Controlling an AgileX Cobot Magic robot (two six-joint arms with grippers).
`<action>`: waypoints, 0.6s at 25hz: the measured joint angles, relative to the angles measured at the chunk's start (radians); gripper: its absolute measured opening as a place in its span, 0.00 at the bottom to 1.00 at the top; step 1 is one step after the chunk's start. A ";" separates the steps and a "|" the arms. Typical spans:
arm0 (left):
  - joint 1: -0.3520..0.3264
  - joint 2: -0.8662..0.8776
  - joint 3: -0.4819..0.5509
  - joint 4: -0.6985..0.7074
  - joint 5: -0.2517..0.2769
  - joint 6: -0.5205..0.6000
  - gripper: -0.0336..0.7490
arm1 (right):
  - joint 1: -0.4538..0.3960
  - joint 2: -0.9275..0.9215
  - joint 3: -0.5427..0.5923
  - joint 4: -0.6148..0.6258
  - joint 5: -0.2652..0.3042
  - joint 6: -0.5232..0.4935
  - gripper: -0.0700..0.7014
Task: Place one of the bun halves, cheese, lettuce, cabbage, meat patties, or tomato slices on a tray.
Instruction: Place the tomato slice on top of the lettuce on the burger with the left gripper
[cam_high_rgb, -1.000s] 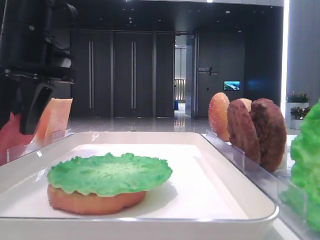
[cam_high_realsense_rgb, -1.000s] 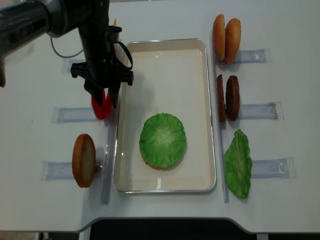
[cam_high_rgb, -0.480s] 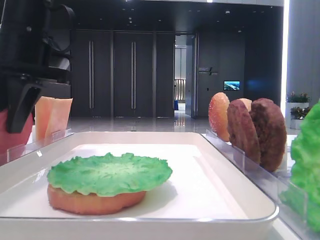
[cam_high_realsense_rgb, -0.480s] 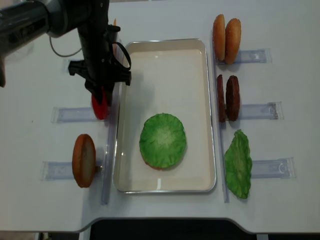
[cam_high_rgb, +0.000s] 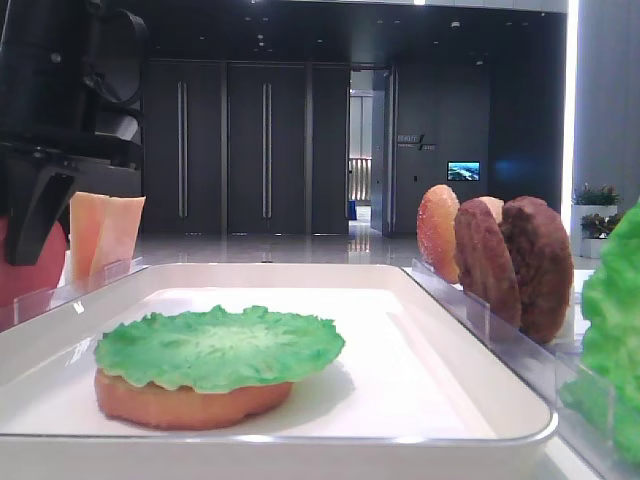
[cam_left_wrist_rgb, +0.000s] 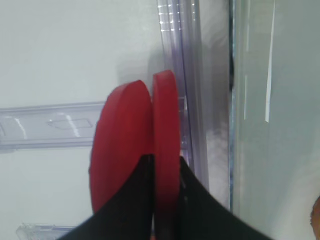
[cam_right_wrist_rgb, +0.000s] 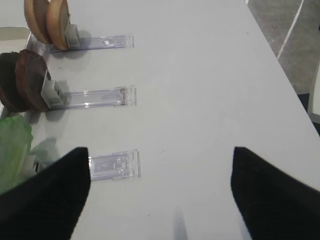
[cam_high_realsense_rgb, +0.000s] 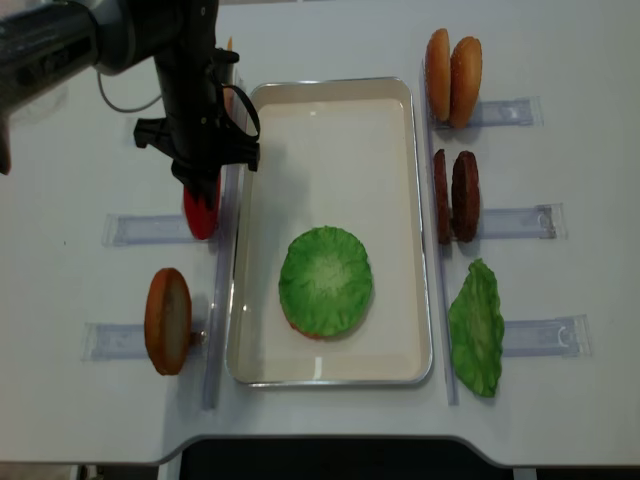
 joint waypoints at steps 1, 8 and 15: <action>0.000 0.000 0.000 0.000 0.000 0.000 0.11 | 0.000 0.000 0.000 0.000 0.000 0.000 0.80; 0.000 0.000 -0.005 -0.010 0.002 0.001 0.11 | 0.000 0.000 0.000 0.000 0.000 0.000 0.80; 0.000 -0.001 -0.018 -0.053 0.004 0.014 0.11 | 0.000 0.000 0.000 0.000 0.000 0.000 0.80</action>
